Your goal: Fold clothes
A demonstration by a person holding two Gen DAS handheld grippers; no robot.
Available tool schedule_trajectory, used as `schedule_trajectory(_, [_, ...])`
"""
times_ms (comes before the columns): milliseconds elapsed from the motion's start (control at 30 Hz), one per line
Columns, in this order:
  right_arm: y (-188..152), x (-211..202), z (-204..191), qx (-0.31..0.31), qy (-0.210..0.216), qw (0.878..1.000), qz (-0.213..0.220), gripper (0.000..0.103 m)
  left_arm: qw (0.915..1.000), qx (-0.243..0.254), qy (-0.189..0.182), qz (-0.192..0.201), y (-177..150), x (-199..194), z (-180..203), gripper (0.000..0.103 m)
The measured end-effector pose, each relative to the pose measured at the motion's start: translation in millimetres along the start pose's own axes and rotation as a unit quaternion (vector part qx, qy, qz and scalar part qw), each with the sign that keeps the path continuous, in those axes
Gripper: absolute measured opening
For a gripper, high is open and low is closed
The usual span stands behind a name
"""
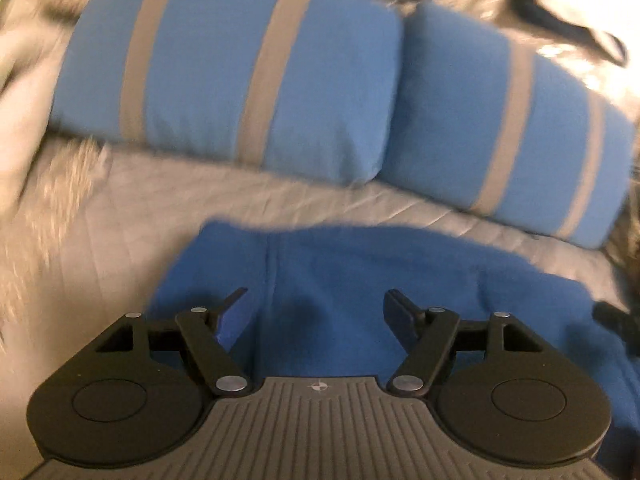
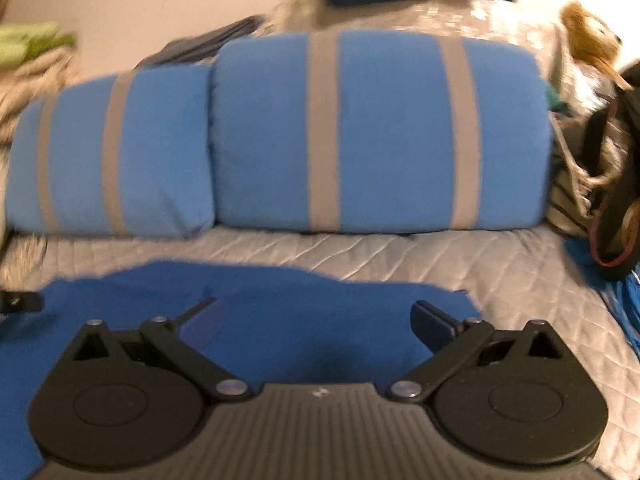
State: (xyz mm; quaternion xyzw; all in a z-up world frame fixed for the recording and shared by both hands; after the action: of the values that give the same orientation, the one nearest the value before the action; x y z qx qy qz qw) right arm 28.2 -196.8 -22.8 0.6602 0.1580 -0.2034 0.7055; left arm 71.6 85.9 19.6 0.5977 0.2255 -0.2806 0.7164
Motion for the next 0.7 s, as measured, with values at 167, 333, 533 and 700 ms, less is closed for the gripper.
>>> schedule_trajectory(167, [-29, 18, -23, -0.009, -0.011, 1.0, -0.01, 0.103, 0.9994, 0.007, 0.017, 0.029, -27, 20, -11, 0.071])
schedule_trajectory(333, [-39, 28, -28, -0.007, -0.015, 0.999, -0.029, 0.103, 0.9968, 0.031, 0.059, 0.044, -33, 20, -5, 0.071])
schedule_trajectory(533, [-30, 15, -27, -0.006, -0.015, 1.0, -0.006, 0.103, 0.9964, 0.021, 0.071, 0.041, -25, 6, -2, 0.071])
schedule_trajectory(700, [-3, -25, -27, 0.032, 0.001, 0.996, 0.079, 0.103, 0.9935, 0.012, 0.014, 0.113, -9, -35, 18, 0.073])
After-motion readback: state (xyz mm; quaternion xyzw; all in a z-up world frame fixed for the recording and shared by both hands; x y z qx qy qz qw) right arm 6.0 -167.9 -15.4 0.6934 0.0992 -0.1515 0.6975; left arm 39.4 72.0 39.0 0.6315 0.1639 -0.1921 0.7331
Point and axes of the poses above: each gripper's, at about its wrist camera, not at the fingertips, and x roughly the way its jaws point, z to its right, y to its top, the point moved 5 cm from there along x, roughly the way its jaws point, and after that the axes turned 6 degrees about -y, right-handed, at the moved point
